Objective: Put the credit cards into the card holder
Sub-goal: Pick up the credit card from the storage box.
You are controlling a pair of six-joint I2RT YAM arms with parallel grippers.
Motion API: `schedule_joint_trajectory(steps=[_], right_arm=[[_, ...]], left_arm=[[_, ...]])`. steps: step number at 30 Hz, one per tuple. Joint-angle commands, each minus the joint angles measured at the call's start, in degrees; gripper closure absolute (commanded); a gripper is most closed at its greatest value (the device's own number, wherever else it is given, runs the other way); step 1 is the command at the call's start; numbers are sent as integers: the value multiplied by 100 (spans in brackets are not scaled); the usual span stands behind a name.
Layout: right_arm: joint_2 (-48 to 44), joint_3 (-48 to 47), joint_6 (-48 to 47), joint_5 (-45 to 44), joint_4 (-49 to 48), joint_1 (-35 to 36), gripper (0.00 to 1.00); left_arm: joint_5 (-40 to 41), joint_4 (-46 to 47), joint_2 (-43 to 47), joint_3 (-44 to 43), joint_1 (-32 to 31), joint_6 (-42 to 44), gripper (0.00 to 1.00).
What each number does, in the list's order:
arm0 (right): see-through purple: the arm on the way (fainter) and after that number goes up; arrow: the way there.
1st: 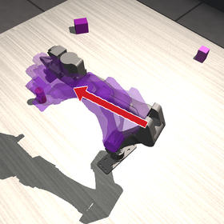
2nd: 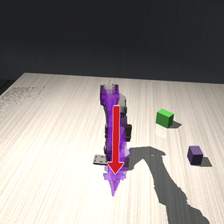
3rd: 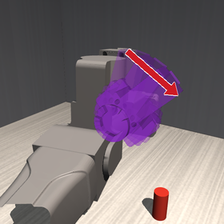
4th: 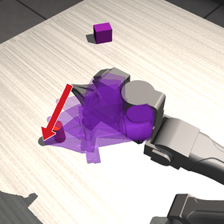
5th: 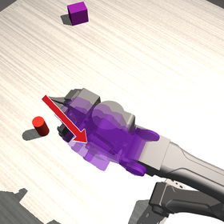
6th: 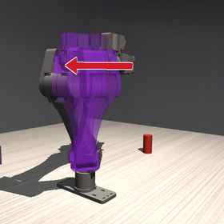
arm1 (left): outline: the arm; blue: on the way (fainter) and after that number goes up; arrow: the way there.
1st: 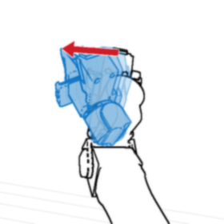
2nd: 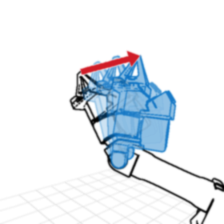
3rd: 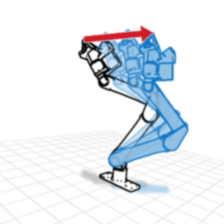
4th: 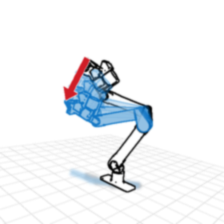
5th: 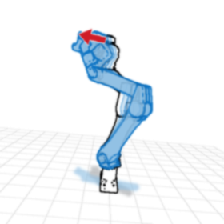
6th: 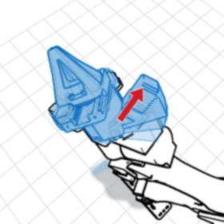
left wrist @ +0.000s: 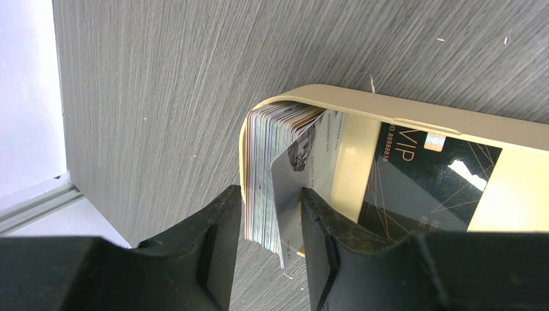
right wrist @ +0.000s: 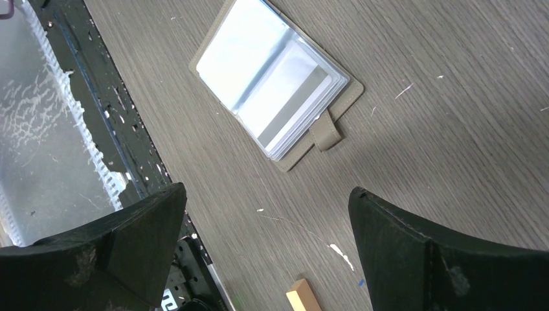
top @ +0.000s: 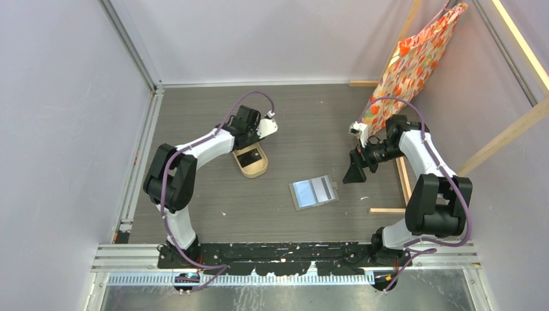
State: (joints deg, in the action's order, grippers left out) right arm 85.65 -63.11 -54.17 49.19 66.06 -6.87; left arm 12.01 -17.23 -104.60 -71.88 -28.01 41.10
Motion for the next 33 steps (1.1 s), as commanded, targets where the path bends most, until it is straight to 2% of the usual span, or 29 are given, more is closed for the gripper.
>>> schedule_joint_trajectory(steps=[1, 10, 25, 29, 33], right_arm=[[-30, -166, -129, 144, 84, -25, 0], [-15, -166, -129, 144, 95, -25, 0], [-11, -168, -137, 144, 102, -25, 0], [-8, -173, -133, 144, 100, -25, 0], [-19, -167, -135, 144, 104, -25, 0]], left_arm=[[146, 367, 342, 50, 25, 8, 59], [93, 390, 411, 76, 15, -26, 57], [105, 536, 484, 163, -1, -50, 58], [87, 523, 476, 158, 2, -49, 63], [35, 497, 480, 148, -7, -51, 72]])
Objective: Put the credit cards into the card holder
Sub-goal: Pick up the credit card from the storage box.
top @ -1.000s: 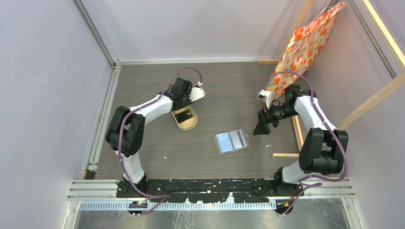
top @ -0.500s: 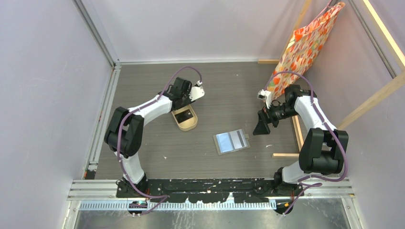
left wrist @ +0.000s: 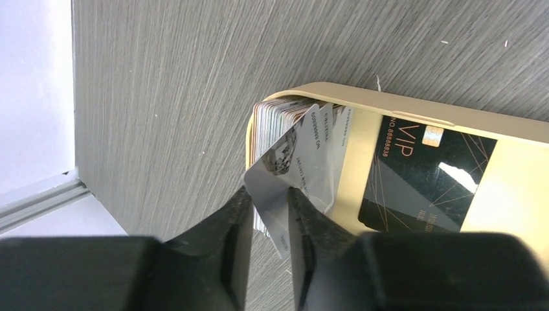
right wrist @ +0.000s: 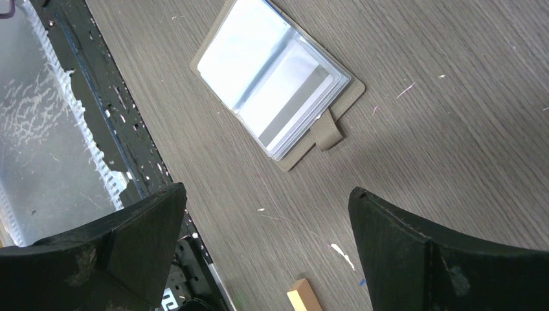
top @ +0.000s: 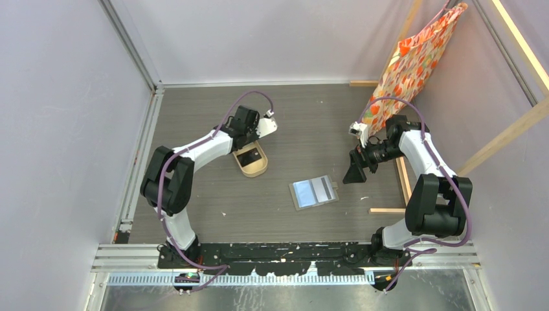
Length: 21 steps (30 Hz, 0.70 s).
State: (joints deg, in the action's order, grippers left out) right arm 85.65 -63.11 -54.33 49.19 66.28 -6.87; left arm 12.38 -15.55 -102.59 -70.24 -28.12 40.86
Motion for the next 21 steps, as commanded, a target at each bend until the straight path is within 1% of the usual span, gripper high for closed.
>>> schedule_joint_trajectory(steps=[1, 5, 10, 13, 21], right_arm=[[-16, -169, -122, 144, 80, -25, 0], [-11, -171, -122, 146, 78, -25, 0], [-13, -167, -122, 144, 90, -25, 0], [-12, -167, -122, 144, 88, -25, 0], [-10, -175, -130, 152, 87, -25, 0]], left_arm=[[-11, 326, 282, -24, 8, -33, 75], [-58, 305, 292, -30, -1, -36, 85], [-93, 260, 309, -42, -1, -41, 90], [-157, 206, 327, -59, -1, -43, 91], [-519, -371, 318, -320, -1, -62, 92]])
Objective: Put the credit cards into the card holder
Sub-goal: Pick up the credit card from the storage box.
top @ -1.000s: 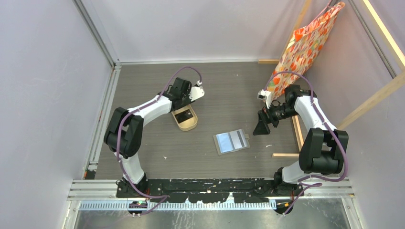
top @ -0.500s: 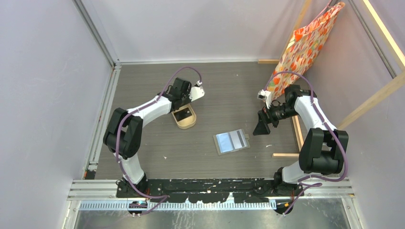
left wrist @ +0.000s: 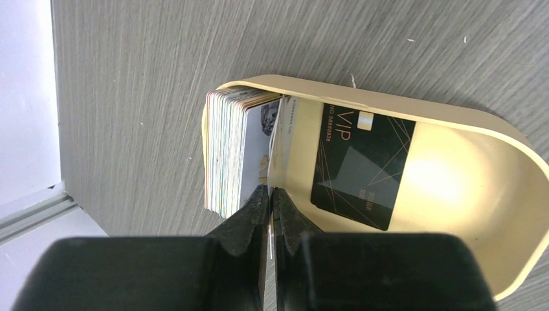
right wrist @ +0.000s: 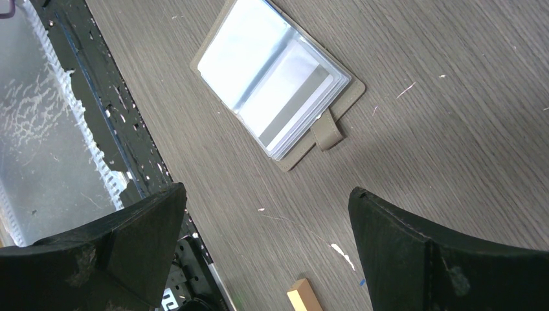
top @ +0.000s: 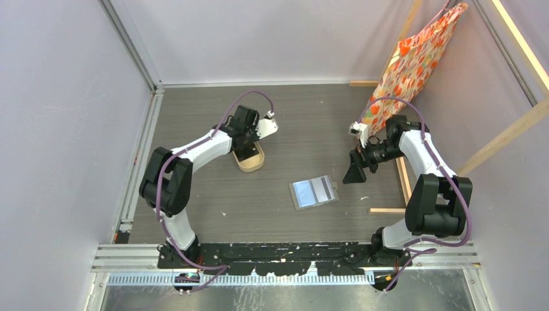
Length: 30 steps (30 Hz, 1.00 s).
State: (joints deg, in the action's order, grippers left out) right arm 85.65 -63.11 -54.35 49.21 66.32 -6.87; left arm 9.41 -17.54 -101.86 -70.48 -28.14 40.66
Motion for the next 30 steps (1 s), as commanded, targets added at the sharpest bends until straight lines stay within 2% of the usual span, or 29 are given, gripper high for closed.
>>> schedule_joint_trajectory(steps=[1, 16, 22, 26, 30], right_arm=[[-12, -174, -124, 150, 87, -25, 0], [-13, -175, -146, 168, 100, -25, 0], [-61, -175, -150, 155, 116, -25, 0], [-153, -175, -146, 146, 100, -25, 0], [-264, -167, -128, 117, 85, -25, 0]], left_arm=[[-228, -215, 239, -307, 6, -28, 93], [-214, -64, 403, -230, 37, -193, 100], [-478, 174, 790, -60, 37, -490, 100], [-475, 507, 1081, 72, 37, -1002, 100], [-512, 459, 1180, -97, 37, -1719, 100]])
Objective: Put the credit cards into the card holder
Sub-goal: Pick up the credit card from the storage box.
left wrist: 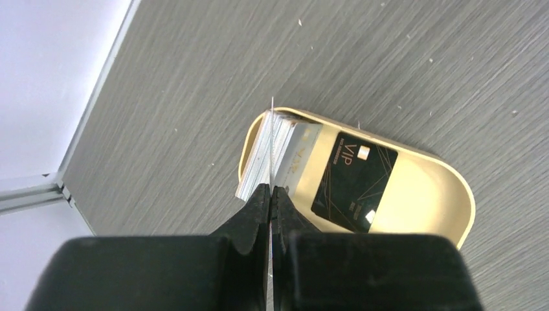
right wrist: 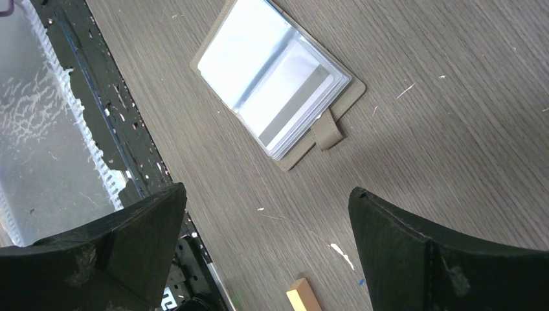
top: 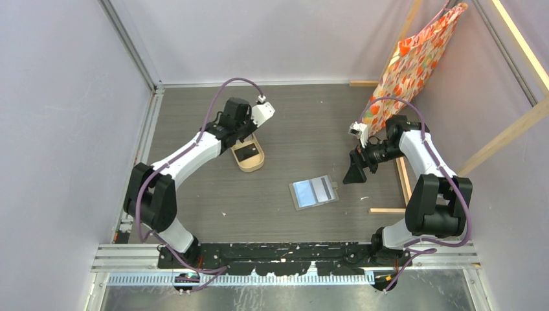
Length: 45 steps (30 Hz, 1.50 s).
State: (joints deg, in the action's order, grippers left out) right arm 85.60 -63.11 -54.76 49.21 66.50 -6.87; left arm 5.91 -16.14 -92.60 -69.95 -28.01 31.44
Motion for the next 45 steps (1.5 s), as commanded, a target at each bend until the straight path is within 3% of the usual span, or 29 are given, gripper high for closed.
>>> schedule_joint_trajectory(steps=[1, 7, 12, 16, 21, 25, 28, 32, 40, 42, 45], right_arm=[[-284, -162, -64, 111, 59, -25, 0], [-551, -132, 282, 62, -187, -25, 0], [-843, -90, 777, 223, -514, -25, 0], [-1000, -26, 1429, 669, -816, -16, 0], [-958, 33, 2843, 1634, -1337, 46, 0], [-742, 74, 3581, 2177, -1705, 258, 0], [-719, 229, 4198, 2190, -2302, 478, 0], [-727, 491, 5150, 1783, -3218, 686, 0], [-576, 497, 5690, 1338, -3441, 866, 1], [-555, 566, 5935, 1573, -3663, 882, 9], [-480, 610, 6162, 1942, -3861, 975, 35]], left_arm=[[-240, 293, 278, -185, 24, -878, 100], [-1634, 454, 565, -219, 24, -1728, 100], [-2978, 1318, 748, 72, 19, -3051, 100], [-4019, 2481, 641, 495, -54, -4671, 100], [-4828, 4576, 44, 1174, -211, -7336, 100], [-4856, 6249, -369, 1740, -475, -8742, 100], [-4421, 7451, -569, 2152, -714, -9418, 100], [-4025, 7932, -765, 2285, -1052, -9604, 100], [-3567, 8217, -761, 2538, -1314, -9710, 99], [-3493, 8339, -771, 2592, -1350, -9771, 99], [-3360, 8611, -830, 2650, -1383, -9929, 99]])
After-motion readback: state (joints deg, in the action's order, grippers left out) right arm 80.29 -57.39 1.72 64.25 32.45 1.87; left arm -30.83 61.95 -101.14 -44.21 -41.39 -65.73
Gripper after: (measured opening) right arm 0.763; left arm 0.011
